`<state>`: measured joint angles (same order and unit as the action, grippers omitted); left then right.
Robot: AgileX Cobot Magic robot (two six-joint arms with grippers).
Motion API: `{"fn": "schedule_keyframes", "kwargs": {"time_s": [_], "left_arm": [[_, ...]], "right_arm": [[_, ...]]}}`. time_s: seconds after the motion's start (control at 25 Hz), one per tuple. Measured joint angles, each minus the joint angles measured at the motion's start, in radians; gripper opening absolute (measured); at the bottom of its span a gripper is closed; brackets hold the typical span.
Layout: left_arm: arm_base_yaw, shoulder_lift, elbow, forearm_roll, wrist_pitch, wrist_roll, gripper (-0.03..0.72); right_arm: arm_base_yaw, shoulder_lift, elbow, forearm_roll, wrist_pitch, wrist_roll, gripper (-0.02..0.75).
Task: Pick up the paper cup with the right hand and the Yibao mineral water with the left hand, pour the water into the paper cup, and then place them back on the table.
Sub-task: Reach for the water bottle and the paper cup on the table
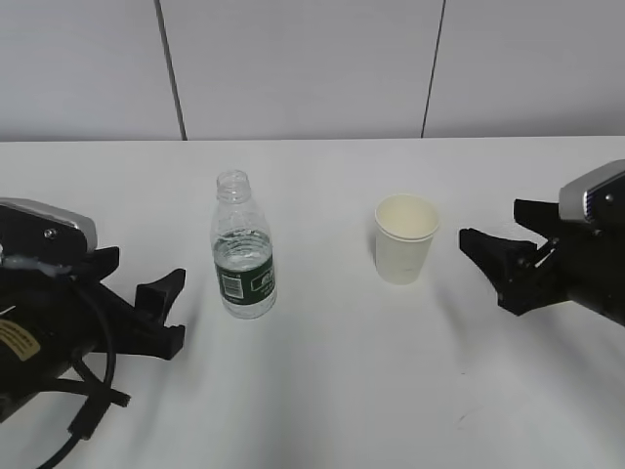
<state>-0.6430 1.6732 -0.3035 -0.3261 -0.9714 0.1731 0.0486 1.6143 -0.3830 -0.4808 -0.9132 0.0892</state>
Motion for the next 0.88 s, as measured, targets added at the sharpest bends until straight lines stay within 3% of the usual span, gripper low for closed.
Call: {"fn": "schedule_keyframes", "kwargs": {"time_s": [0.16, 0.36, 0.88], "left_arm": [[0.000, 0.079, -0.002, 0.073, -0.105, -0.084, 0.486], [0.000, 0.132, -0.002, 0.122, -0.159, -0.105, 0.486], [0.000, 0.240, -0.012, 0.134, -0.170, -0.112, 0.486]], "right_arm": [[0.000, 0.081, 0.000, 0.002, -0.102, -0.055, 0.587], [0.000, 0.210, 0.000, 0.018, -0.214, -0.123, 0.587], [0.000, 0.480, -0.100, 0.027, -0.228, -0.223, 0.587]]}}
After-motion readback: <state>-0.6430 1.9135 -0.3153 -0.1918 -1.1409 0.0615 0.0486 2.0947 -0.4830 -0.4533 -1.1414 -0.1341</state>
